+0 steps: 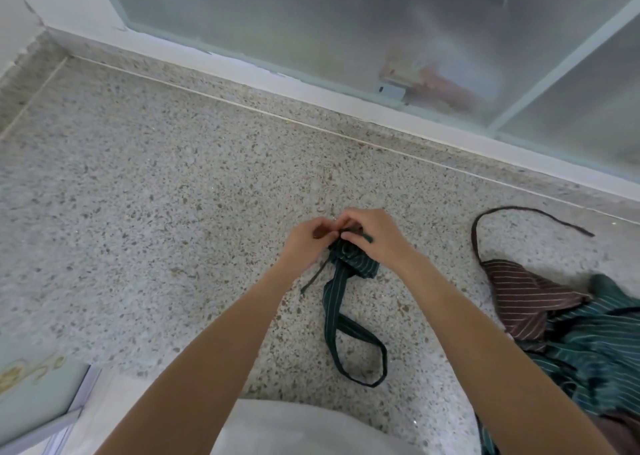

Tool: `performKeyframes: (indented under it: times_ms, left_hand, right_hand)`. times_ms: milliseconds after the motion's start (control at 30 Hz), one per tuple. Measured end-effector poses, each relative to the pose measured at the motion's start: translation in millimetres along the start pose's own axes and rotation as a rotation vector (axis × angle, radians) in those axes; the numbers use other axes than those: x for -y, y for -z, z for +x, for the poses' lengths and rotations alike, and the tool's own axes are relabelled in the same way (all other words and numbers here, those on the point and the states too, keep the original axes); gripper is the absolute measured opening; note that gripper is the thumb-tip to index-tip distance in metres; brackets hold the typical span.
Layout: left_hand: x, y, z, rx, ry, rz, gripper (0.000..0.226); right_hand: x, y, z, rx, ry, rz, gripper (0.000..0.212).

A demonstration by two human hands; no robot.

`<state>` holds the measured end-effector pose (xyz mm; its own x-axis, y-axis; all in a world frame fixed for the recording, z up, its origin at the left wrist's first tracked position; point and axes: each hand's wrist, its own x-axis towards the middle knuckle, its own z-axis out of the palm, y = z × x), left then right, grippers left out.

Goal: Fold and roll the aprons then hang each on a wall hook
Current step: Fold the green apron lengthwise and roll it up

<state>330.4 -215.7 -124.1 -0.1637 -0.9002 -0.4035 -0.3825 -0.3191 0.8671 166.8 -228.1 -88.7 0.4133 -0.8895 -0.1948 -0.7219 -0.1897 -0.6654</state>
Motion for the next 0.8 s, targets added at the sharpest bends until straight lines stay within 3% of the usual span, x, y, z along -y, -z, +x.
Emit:
performKeyframes:
  times_ms: [133,267,400,533,700,800]
  left_hand:
    - [0,-5,-4,-0.038,-0.027,0.031,0.006]
    - [2,-6,-6,-0.002,0.039,-0.146,0.013]
    - [-3,0,-10,0.119,0.031,-0.215,0.011]
    - [-6,7,-13,0.257,-0.008,-0.152,0.017]
    - [-8,14,-15,0.319,-0.040,-0.132,0.028]
    - [-7,21,-14,0.361,-0.043,-0.062,0.028]
  right_hand:
    - [9,-8,-2,-0.108,0.080,-0.401,0.009]
    - [10,-18,-9,-0.169,0.111,-0.605,0.027]
    - [-2,-28,-22,-0.223,0.217,-0.528,0.041]
    - [-6,-26,-28,-0.195,0.280,-0.484,0.031]
    - [-1,-22,-34,-0.357,0.288,-0.291,0.015]
    - [-4,-24,-34,-0.357,0.305,-0.271,0.007]
